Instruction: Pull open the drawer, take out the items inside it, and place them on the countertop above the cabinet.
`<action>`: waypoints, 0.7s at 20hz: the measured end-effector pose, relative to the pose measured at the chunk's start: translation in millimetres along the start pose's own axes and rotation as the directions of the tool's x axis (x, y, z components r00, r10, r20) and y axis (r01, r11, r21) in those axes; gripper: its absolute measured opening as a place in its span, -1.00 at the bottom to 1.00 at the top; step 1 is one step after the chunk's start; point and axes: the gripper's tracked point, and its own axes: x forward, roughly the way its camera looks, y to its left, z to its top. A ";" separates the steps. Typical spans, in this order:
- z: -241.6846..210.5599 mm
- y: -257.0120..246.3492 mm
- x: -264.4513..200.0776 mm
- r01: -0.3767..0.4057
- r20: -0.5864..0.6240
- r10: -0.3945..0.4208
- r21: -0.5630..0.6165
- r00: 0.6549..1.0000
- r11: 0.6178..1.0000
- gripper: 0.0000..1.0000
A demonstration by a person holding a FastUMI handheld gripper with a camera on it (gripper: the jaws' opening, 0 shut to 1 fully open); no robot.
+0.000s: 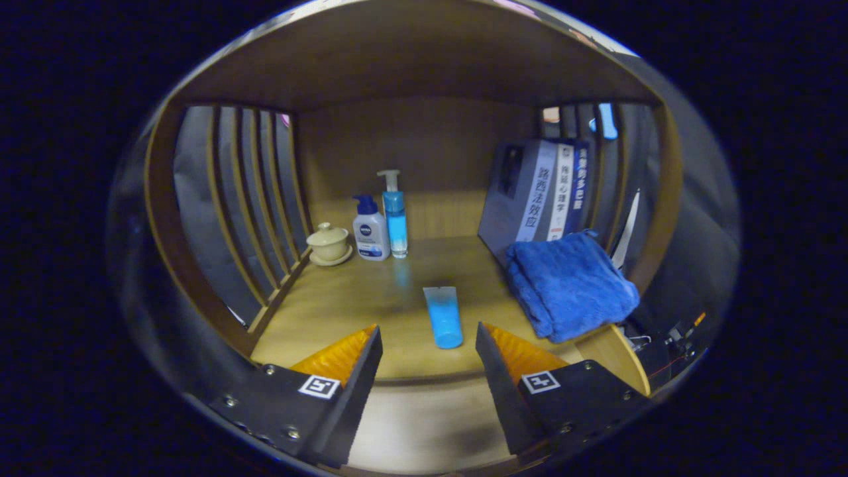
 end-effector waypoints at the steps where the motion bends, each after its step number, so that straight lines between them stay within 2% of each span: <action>1: -1.8 -0.7 -16.9 0.000 0.032 0.000 -0.009 0.999 1.000 0.69; 4: -11.3 -5.7 -65.7 0.000 0.129 0.002 -0.015 0.992 1.000 0.69; 7: -36.2 -15.3 -105.3 0.002 0.174 -0.004 0.012 0.985 1.000 0.69; 12: -100.4 -38.6 -145.1 0.047 0.122 -0.049 0.016 0.991 0.999 0.69; 14: -126.7 -38.3 -150.9 0.037 0.083 -0.038 0.020 0.996 0.999 0.69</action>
